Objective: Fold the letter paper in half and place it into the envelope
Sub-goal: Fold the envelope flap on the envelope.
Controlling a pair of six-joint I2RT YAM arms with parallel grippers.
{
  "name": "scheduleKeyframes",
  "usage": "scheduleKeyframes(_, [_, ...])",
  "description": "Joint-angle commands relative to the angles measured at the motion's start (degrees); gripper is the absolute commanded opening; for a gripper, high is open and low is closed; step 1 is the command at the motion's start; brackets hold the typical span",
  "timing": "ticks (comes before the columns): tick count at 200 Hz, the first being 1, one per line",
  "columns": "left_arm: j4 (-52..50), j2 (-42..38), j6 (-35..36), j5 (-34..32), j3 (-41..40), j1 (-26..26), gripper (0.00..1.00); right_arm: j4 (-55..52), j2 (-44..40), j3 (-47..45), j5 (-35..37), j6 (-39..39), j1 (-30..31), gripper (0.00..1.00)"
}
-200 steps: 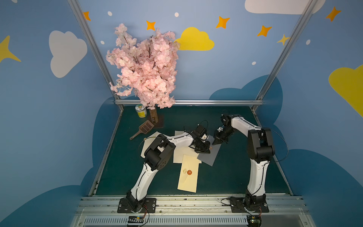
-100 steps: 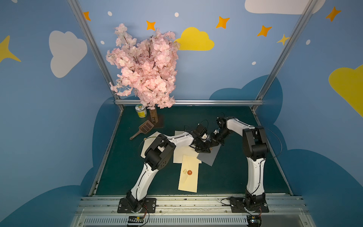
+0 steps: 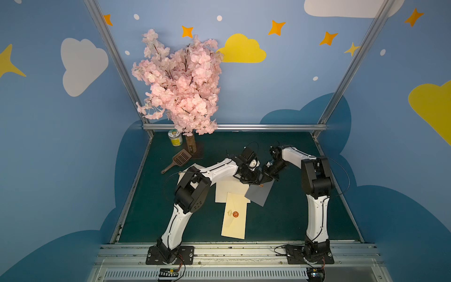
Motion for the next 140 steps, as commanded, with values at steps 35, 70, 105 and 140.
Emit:
scheduleKeyframes(35, [-5.64, -9.68, 5.91, 0.25, -12.06, -1.62, 0.03, -0.97, 2.62, -0.77, 7.2, -0.29, -0.57, 0.0])
scheduleKeyframes(70, [-10.42, -10.46, 10.74, -1.47, -14.88, -3.64, 0.03, -0.69, 1.99, -1.54, 7.11, 0.28, -0.57, 0.0])
scheduleKeyframes(105, [-11.75, -10.9, 13.03, -4.32, -18.38, -3.93, 0.03, -0.21, 1.06, -2.3, 6.92, 0.9, -0.5, 0.0])
scheduleKeyframes(140, [-12.83, -9.66, 14.62, -7.47, -20.04, -3.86, 0.03, -0.22, 0.19, -2.66, 6.97, 1.03, -0.45, 0.0])
